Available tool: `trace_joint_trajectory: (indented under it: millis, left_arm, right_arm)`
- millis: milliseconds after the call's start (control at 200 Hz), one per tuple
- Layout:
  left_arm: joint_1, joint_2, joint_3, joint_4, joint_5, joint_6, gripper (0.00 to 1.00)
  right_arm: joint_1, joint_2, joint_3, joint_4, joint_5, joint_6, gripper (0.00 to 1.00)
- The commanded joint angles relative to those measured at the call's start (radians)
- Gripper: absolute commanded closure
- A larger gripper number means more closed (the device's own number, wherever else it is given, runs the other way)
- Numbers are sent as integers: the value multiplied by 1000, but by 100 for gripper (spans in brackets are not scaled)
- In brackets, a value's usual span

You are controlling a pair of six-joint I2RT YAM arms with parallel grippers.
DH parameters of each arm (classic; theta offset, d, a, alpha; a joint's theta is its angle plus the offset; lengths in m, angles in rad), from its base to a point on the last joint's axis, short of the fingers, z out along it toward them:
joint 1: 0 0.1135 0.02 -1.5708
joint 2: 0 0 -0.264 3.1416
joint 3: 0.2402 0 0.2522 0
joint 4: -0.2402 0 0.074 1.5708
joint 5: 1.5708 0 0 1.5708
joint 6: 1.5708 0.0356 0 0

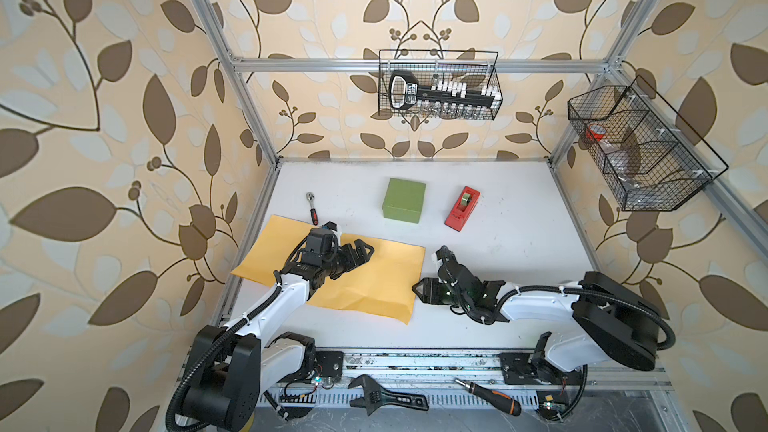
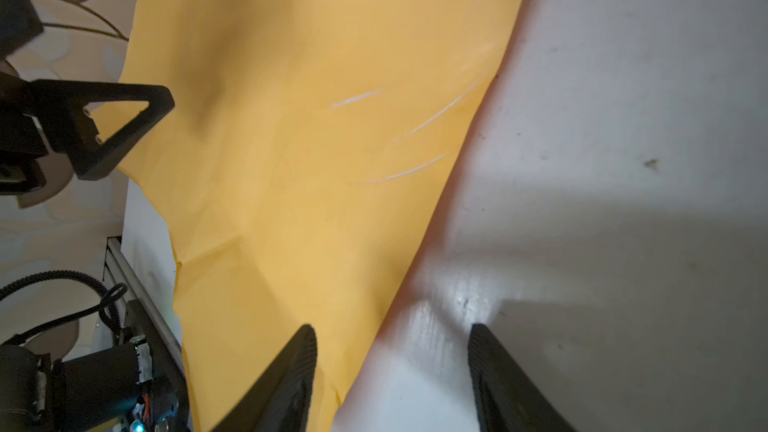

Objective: Wrap the gift box in paper

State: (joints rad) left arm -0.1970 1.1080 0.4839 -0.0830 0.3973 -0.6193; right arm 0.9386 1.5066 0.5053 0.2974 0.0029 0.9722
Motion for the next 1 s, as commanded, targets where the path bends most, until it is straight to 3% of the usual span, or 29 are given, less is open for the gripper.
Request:
trace_joint_trajectory:
  millis: [0,245,365,485,575,720,875,915,995]
  left_arm:
    - [-5,-27,-3,-23,7,47,1]
    - [-5,-60,-10,-30,0,46,1]
    - [-5,-75,-5,-33,15,29,1]
    - [-8,-106,0,-31,55,-6,1]
    - [-12,-125,5,-31,86,-24,1]
    - [-15,-131,6,-32,82,-30,1]
    - [-22,-99,10,-9,78,-39,1]
    - [-28,-89,10,-1,74,-40,2]
    - [-42,-62,10,14,54,-43,2]
  right_arm:
    - [15,64,19,130,-18,113,45]
    - [48,153,2,287,19,216,64]
    - [45,151,-2,344,38,223,83]
    - [15,94,-1,259,-17,144,100]
    - [-44,2,-59,125,-99,63,100]
    - [-248,-278,-194,-200,-233,-99,100]
    - [-609,-600,-191,-654,-311,-343,100]
    - [-710,-641,-180,-721,-334,-379,100]
    - [-849,-643,-181,-691,-445,-368,100]
